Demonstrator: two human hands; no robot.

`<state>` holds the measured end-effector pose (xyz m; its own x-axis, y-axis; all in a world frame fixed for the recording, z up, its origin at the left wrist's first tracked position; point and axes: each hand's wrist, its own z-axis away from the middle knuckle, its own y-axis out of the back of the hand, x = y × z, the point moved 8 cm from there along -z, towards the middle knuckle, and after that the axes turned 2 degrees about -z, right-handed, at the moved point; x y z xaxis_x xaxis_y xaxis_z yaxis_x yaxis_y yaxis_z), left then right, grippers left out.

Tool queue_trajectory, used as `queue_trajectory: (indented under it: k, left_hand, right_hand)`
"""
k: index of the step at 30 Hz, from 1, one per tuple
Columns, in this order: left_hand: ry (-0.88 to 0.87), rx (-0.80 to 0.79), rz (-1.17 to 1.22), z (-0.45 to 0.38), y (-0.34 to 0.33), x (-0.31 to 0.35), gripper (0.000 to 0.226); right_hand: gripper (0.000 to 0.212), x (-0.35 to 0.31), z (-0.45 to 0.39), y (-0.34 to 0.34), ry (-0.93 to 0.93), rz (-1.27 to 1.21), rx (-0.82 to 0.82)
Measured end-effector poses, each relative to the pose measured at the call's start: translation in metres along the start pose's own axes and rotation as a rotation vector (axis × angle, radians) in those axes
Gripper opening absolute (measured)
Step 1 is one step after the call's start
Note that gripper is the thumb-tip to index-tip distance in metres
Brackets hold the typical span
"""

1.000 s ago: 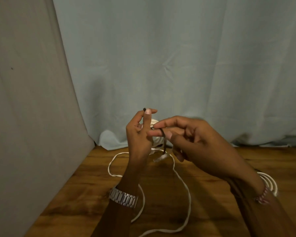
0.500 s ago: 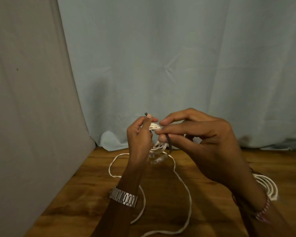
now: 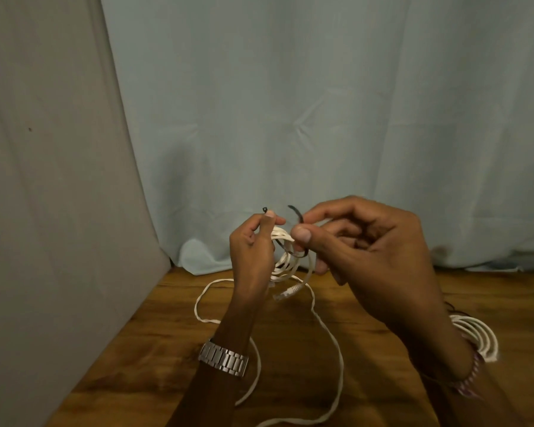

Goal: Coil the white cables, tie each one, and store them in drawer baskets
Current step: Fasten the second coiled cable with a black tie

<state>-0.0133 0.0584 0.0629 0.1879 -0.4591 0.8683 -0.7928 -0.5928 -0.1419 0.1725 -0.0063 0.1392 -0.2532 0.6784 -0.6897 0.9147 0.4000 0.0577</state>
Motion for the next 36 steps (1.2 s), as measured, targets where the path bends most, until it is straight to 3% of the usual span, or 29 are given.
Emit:
queue_trajectory:
  k: [8, 28, 36]
  left_hand:
    - [-0.042, -0.043, -0.026, 0.009, -0.004, 0.019, 0.027]
    - [-0.059, -0.084, 0.01, 0.016, -0.009, 0.033, 0.028]
    - [-0.09, -0.105, 0.021, 0.02, -0.015, 0.045, 0.027]
  right_hand:
    - [0.013, 0.011, -0.001, 0.001, -0.03, 0.02, 0.097]
    - [0.014, 0.023, -0.003, 0.001, -0.187, -0.068, 0.035]
    - [0.016, 0.032, -0.005, 0.015, -0.18, 0.059, 0.189]
